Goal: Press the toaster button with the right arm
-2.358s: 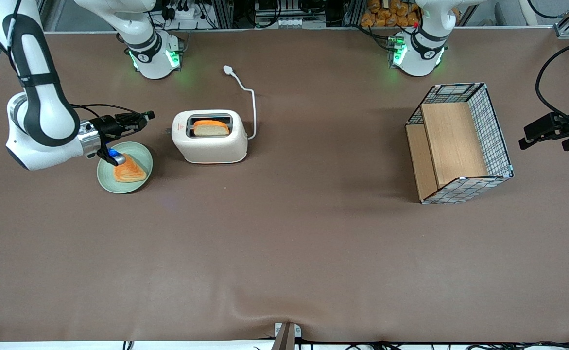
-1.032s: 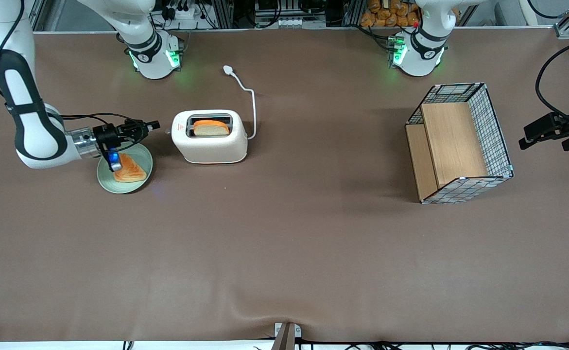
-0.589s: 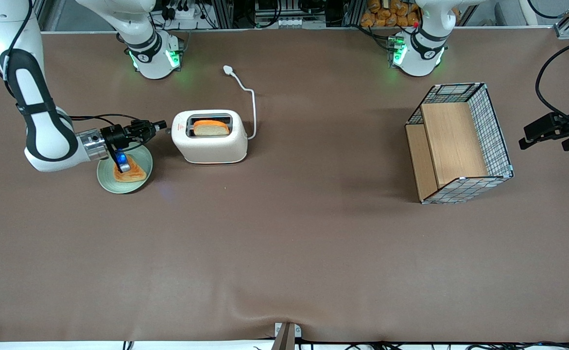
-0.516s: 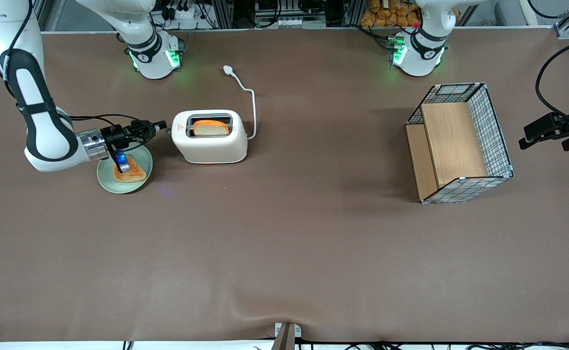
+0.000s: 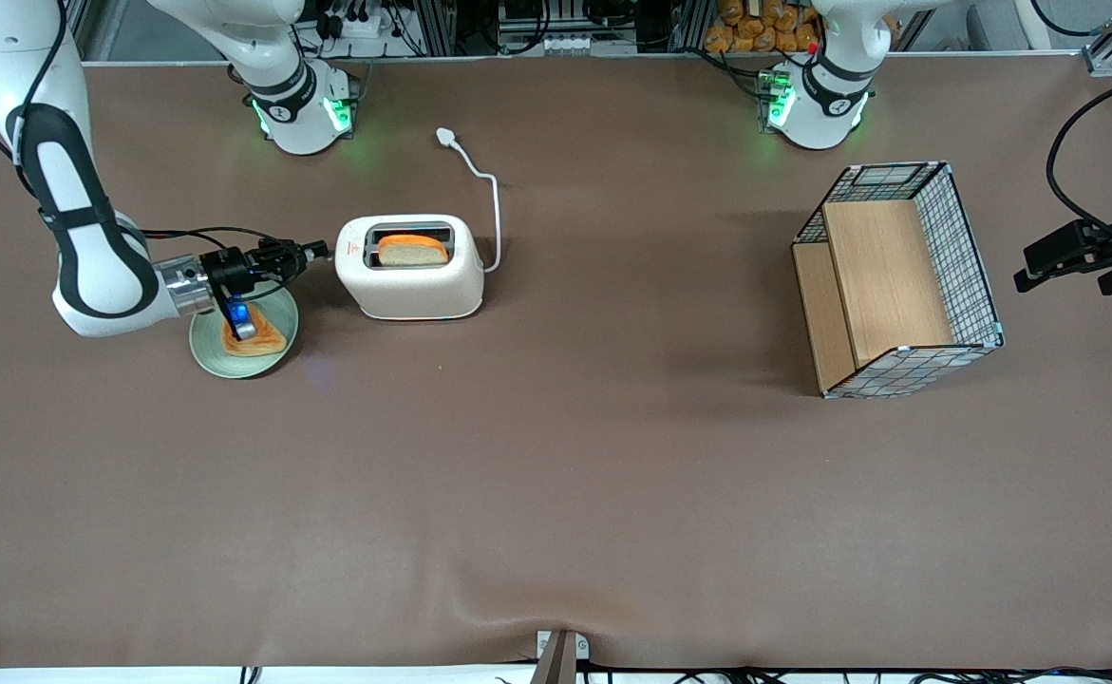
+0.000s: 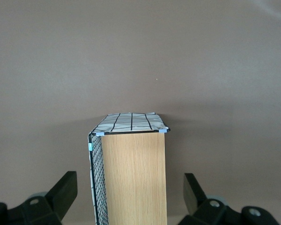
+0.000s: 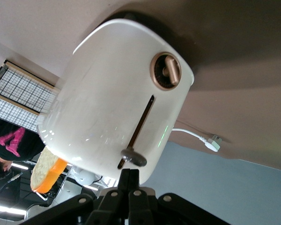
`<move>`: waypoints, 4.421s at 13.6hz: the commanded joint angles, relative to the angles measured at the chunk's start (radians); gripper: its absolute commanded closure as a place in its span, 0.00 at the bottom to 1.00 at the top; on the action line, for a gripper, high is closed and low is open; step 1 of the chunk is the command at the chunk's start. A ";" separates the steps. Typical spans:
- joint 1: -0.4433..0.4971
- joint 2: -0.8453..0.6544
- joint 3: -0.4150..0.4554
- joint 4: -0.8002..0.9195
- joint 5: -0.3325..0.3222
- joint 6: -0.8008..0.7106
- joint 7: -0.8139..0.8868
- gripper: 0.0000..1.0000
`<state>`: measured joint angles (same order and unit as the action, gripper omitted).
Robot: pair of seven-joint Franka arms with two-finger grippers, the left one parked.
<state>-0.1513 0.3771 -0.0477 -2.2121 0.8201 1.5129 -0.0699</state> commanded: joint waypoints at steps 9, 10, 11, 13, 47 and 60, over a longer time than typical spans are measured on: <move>0.016 0.045 -0.003 0.002 0.022 0.044 -0.019 0.96; 0.022 0.048 -0.003 0.002 0.022 0.056 -0.018 0.96; 0.030 0.057 -0.003 0.002 0.022 0.064 -0.018 0.96; 0.033 0.063 -0.003 0.000 0.022 0.088 -0.018 0.96; 0.114 0.143 -0.006 0.029 -0.059 0.294 -0.130 0.94; 0.105 0.135 -0.012 0.190 -0.124 0.141 -0.002 0.93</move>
<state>-0.0557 0.4573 -0.0598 -2.1144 0.7031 1.6460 -0.1254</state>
